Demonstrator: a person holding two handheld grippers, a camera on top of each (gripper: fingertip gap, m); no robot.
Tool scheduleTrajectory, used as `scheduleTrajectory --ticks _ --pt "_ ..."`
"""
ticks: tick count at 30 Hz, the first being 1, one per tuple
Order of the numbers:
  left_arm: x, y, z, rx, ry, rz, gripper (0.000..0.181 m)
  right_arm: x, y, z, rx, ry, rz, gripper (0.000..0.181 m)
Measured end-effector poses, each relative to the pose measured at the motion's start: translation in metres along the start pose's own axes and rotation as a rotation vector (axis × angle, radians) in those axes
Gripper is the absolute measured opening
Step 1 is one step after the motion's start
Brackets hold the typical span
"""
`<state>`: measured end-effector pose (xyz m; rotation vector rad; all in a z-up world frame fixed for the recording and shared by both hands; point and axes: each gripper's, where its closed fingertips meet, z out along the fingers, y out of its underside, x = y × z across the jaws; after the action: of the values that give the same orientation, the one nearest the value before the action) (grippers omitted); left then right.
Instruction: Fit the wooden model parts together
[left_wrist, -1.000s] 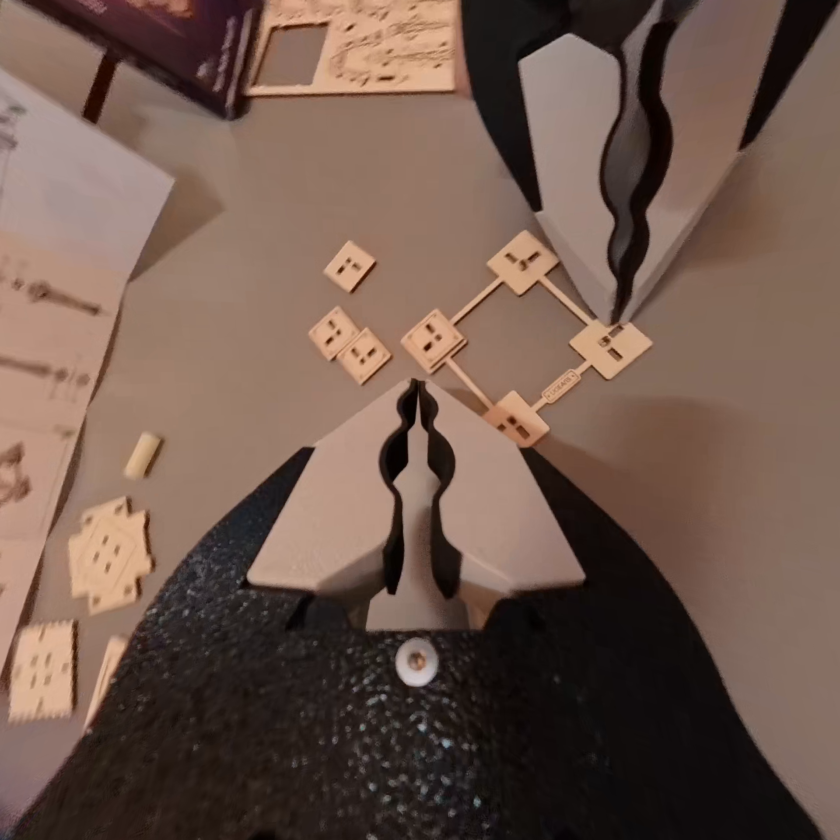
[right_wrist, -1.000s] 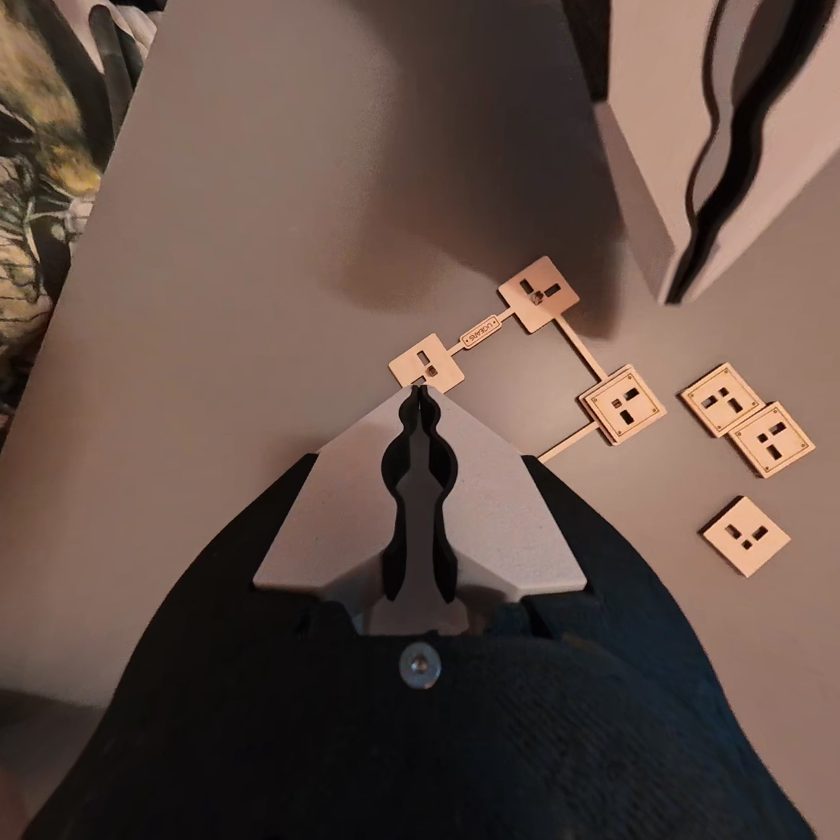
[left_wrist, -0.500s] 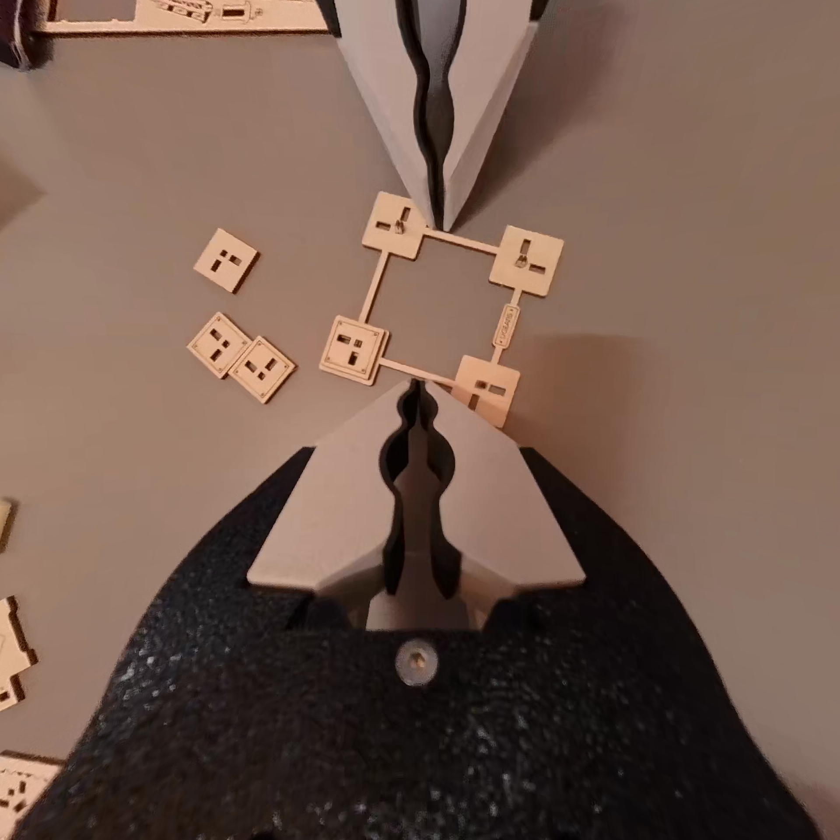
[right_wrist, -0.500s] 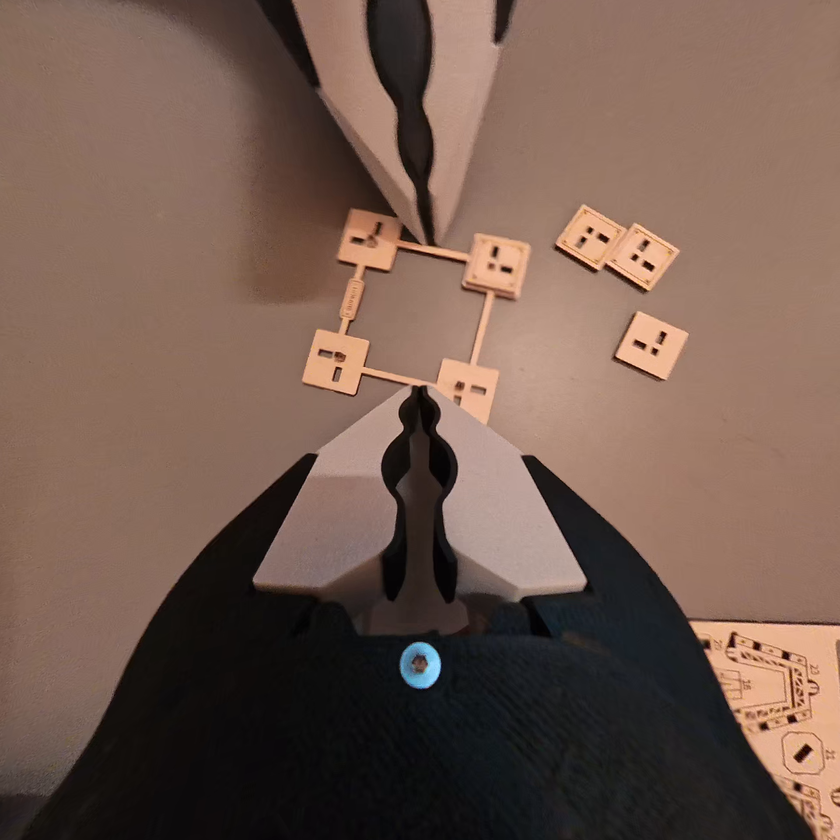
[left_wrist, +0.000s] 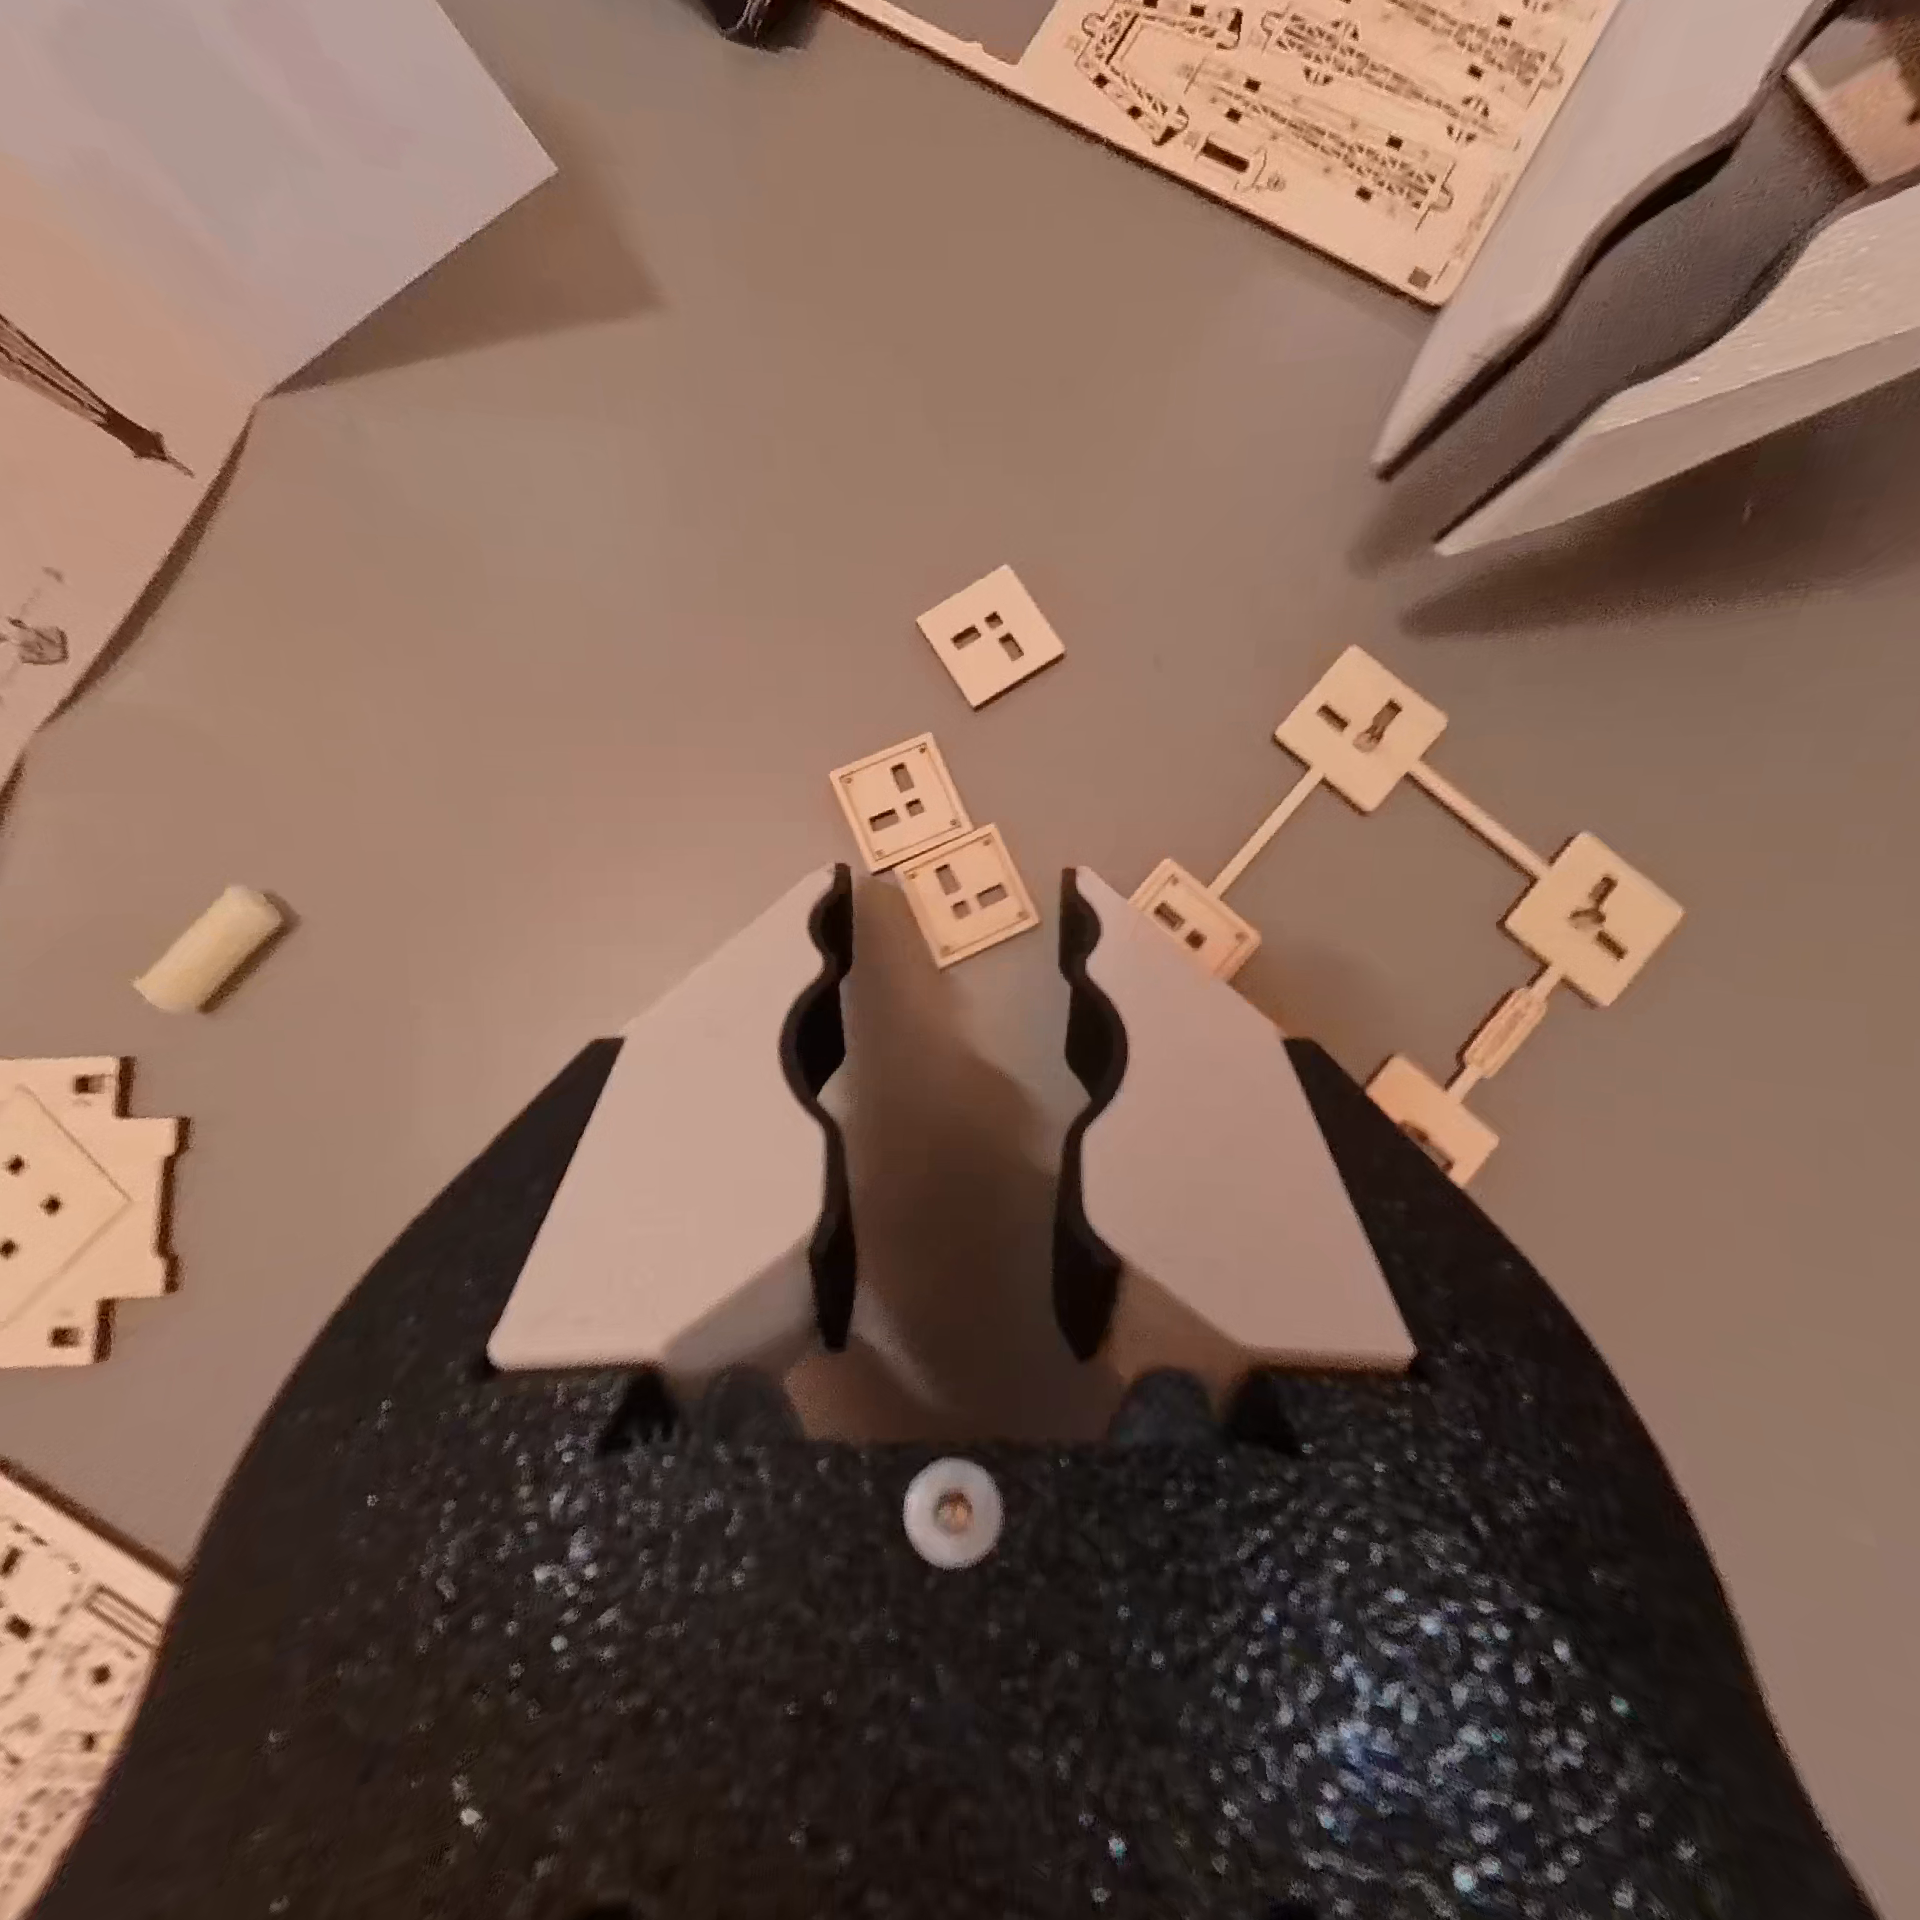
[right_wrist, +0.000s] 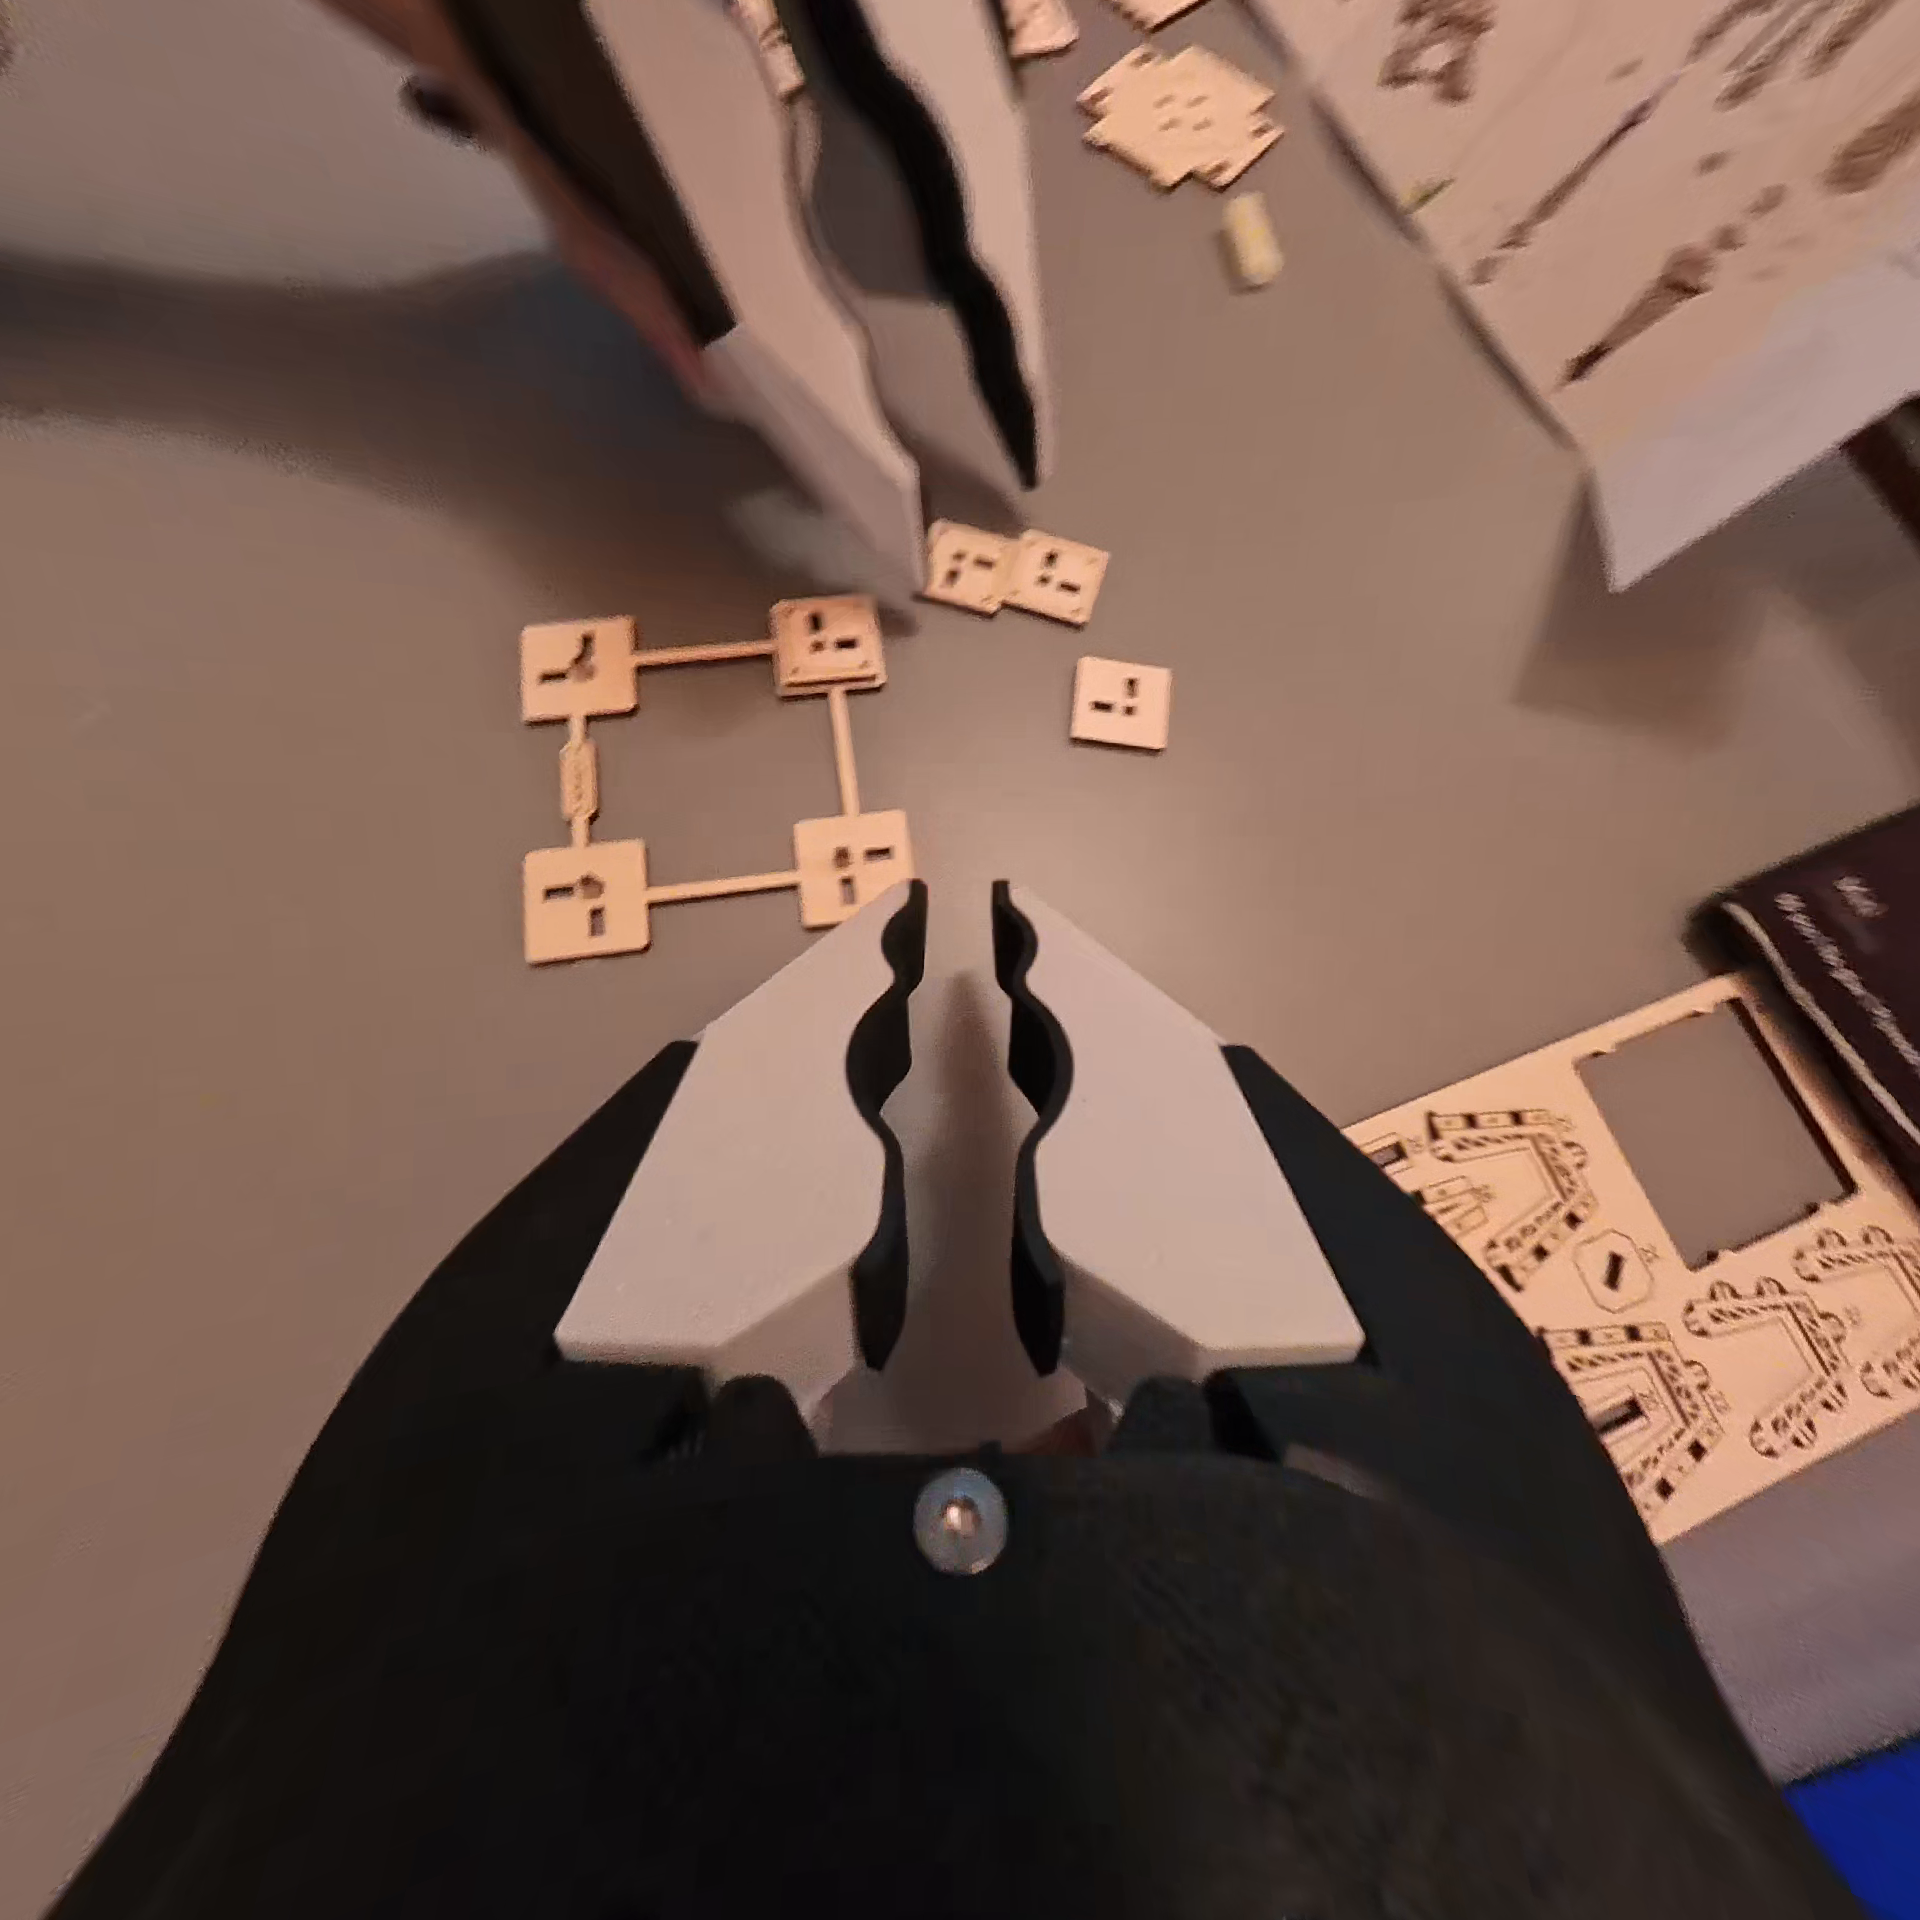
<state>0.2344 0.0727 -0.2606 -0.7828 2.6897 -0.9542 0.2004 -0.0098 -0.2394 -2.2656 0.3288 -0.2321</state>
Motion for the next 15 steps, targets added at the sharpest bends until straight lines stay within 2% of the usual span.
scheduleTrajectory --ticks 3,5,6,10,12,15 --pt "-0.004 0.001 0.005 -0.037 -0.085 -0.034 0.034 0.017 -0.009 -0.003 0.051 0.099 0.042 0.012" --pt "-0.003 0.003 0.008 -0.061 -0.109 -0.049 0.021 0.025 -0.012 -0.007 0.082 0.146 0.056 0.011" --pt "-0.004 0.004 0.007 -0.066 -0.121 -0.049 0.021 0.027 -0.015 -0.009 0.104 0.158 0.066 0.011" --pt "-0.004 0.015 -0.002 -0.093 -0.114 -0.048 0.02 0.024 -0.018 -0.006 0.154 0.118 0.113 0.011" --pt "-0.006 0.018 -0.011 -0.052 -0.111 -0.033 0.02 0.019 -0.02 -0.005 0.157 0.092 0.113 0.014" --pt "0.001 0.011 -0.032 0.095 -0.081 0.008 0.02 0.013 -0.027 -0.009 0.187 0.076 0.125 0.023"
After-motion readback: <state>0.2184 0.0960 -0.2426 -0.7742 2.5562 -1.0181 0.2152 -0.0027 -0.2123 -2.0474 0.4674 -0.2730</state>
